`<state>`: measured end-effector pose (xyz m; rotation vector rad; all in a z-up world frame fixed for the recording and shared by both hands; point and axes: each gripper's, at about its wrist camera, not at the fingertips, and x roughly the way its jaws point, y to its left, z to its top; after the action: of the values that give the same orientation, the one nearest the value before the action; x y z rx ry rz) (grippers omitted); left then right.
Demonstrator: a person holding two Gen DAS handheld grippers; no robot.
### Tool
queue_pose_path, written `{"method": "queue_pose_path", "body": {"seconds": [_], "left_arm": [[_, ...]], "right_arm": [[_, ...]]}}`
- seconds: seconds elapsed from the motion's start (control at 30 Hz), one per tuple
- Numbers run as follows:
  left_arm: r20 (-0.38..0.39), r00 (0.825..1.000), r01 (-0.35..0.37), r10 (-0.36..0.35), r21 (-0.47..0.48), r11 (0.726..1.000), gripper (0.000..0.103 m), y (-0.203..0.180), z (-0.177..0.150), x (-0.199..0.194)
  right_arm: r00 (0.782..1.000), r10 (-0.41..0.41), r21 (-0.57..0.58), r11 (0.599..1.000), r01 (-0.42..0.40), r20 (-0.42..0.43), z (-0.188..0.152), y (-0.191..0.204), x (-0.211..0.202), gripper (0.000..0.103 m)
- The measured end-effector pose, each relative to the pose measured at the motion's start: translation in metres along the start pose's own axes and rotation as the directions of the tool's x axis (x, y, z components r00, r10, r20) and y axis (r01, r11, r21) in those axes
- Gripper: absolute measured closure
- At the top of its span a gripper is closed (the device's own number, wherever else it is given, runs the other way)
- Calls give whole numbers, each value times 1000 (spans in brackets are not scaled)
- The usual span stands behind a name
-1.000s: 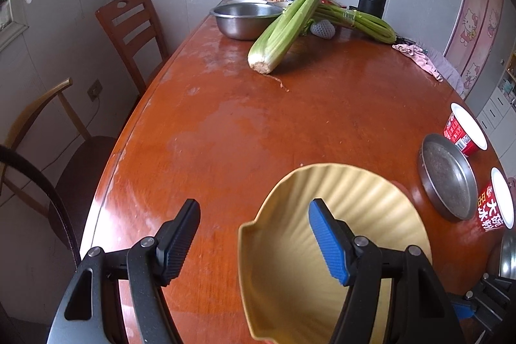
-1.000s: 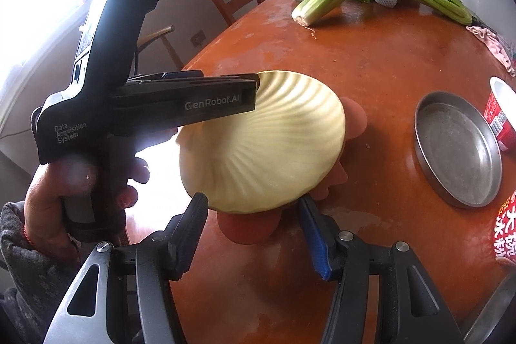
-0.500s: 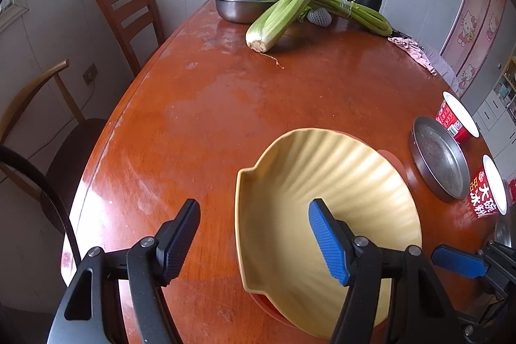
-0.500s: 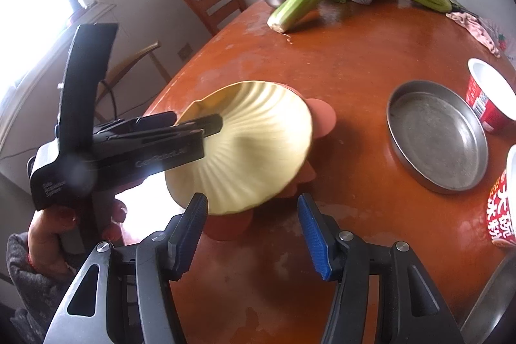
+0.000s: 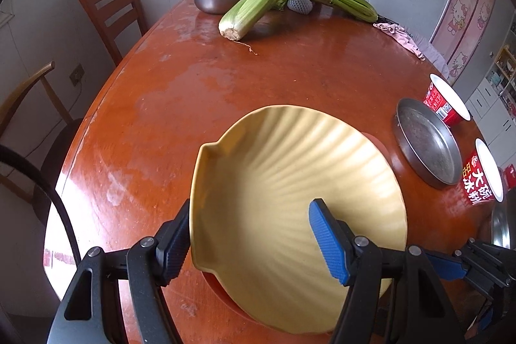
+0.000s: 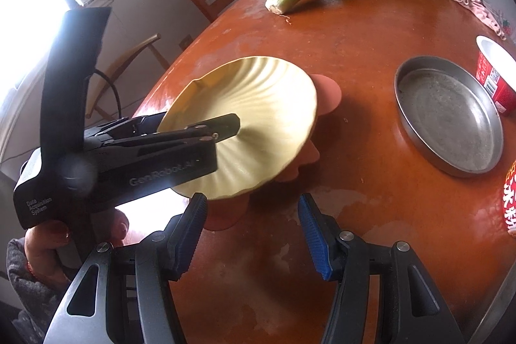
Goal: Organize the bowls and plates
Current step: 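Lower the yellow plate onto the orange plate with the left tool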
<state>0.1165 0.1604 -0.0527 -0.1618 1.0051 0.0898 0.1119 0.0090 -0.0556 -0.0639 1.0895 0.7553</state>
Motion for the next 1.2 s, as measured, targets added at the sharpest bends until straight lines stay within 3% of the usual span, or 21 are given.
{"method": "queue_pose_path", "body": {"seconds": [0.77,1.2], "left_arm": [[4,1000,28,-28,53,998,33,-25,14,14],[35,999,0,0,-1,1000,33,-17,16,-2]], "right_arm": [[1000,-13,-9,1000,13,-3,0,-1,2,43],[999,-25,15,1000,25,20,-3,-16,-12,43]]}}
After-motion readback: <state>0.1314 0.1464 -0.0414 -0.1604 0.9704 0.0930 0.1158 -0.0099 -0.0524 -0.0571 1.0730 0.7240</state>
